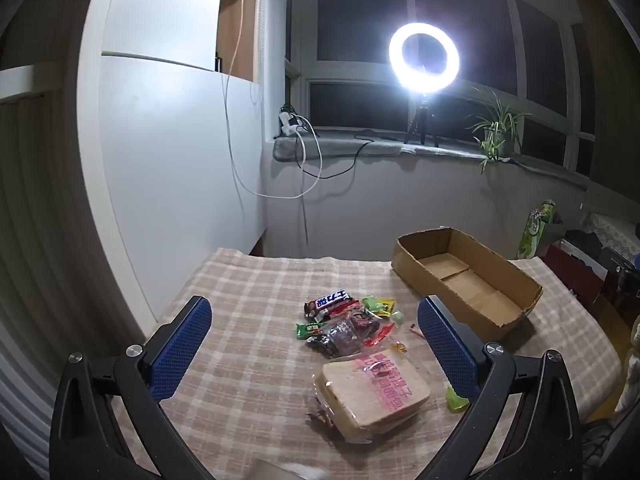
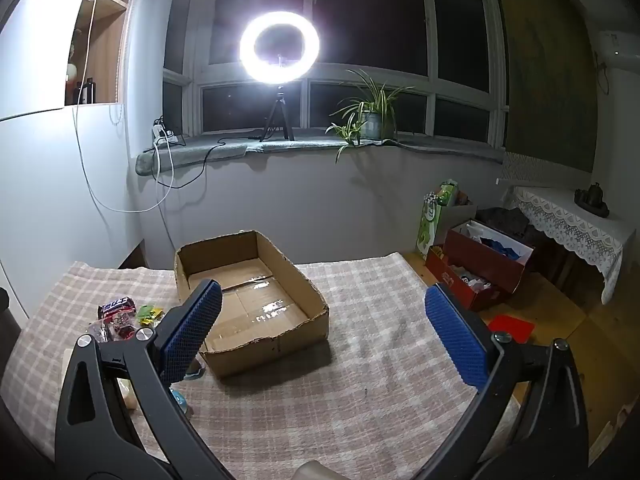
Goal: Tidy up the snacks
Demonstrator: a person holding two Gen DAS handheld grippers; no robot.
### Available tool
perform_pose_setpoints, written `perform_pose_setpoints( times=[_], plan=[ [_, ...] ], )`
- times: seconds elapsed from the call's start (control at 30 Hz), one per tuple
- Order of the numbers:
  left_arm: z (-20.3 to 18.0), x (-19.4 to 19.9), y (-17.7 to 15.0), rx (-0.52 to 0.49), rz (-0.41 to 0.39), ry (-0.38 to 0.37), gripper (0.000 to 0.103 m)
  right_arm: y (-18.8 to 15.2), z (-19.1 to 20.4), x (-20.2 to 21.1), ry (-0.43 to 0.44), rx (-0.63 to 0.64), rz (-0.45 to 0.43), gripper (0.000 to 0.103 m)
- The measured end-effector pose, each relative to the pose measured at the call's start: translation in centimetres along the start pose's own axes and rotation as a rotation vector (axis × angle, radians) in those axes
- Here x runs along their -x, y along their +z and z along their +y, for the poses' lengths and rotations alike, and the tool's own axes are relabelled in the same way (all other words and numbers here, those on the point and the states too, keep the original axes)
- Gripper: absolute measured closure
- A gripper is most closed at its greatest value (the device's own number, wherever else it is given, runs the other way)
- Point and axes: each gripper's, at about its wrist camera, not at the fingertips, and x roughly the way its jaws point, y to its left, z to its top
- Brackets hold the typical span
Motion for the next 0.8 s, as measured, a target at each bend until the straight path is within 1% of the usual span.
perform_pose_setpoints(
  times=[0.4,0.8],
  plan=[
    [0.25,-0.51,0.06,0.010,-0.006,-0.006,0.001,-0.01,0.06,0.01,-0.002,0.002,-0.004,0.000],
    [0.30,0.16,0.27,0.013,-0.015,-0.005,0.001,0.02,0.20,-0.06,-0.001,0.005,-0.005,0.000]
  ],
)
